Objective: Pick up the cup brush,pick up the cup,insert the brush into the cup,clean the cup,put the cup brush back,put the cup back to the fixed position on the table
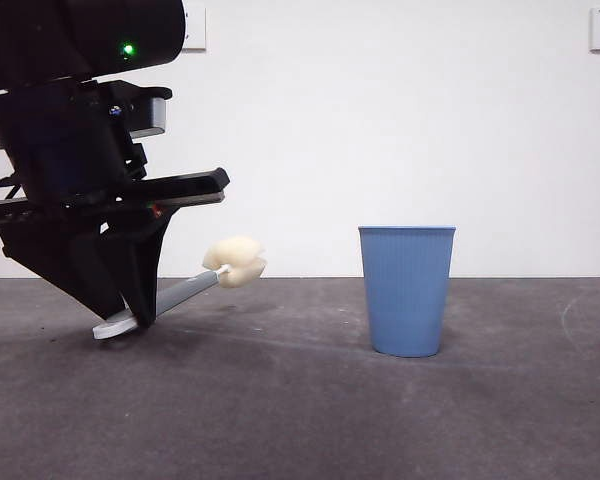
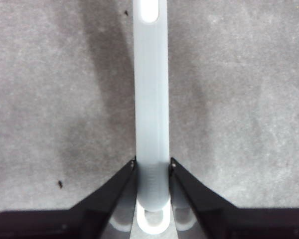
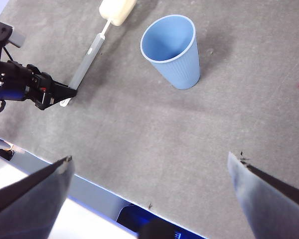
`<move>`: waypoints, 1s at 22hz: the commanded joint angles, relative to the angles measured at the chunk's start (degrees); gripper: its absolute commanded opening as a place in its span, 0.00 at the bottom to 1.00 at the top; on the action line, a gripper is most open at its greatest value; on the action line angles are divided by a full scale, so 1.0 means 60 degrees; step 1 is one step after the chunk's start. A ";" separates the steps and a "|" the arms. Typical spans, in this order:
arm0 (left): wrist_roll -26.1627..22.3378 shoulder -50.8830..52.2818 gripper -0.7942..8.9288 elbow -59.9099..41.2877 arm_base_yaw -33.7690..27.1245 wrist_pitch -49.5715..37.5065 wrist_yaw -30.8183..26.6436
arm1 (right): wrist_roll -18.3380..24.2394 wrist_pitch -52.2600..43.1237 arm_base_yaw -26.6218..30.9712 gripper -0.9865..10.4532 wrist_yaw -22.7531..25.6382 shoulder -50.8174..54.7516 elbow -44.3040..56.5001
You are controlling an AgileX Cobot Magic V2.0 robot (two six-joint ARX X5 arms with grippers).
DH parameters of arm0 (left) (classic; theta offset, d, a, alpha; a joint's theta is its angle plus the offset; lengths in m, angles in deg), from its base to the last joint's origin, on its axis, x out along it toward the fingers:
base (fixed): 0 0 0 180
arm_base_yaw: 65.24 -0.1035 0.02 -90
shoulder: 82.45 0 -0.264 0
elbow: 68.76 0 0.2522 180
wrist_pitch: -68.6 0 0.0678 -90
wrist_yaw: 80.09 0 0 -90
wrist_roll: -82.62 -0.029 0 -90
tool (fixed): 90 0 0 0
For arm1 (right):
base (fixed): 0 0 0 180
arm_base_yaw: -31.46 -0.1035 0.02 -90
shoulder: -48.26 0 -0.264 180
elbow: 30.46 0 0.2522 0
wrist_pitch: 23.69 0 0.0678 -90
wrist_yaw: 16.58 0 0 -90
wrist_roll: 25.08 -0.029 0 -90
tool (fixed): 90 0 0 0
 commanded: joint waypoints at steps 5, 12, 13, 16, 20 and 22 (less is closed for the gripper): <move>-0.0102 0.0102 0.07 -0.0036 -0.0007 -0.0084 0.0135 | -0.0066 -0.0051 -0.0022 0.61 0.0000 0.0007 -0.0015; -0.0098 0.0102 0.07 0.0127 -0.0007 0.0120 0.0375 | -0.0066 -0.0051 -0.0022 0.61 0.0000 0.0007 -0.0015; -0.0102 0.0102 0.07 0.0262 -0.0007 0.0262 0.0368 | -0.0062 -0.0051 -0.0022 0.61 0.0000 0.0007 -0.0015; -0.0124 0.0102 0.07 0.0776 -0.0007 0.0674 0.0302 | -0.0062 -0.0051 -0.0022 0.61 0.0000 0.0007 -0.0015; -0.0146 0.0102 0.07 0.1075 -0.0007 0.0845 0.0302 | -0.0062 -0.0051 -0.0022 0.61 0.0000 0.0007 -0.0015; -0.0240 0.0102 0.07 0.1075 -0.0007 0.1035 0.0273 | -0.0062 -0.0051 -0.0022 0.61 -0.0007 0.0007 -0.0015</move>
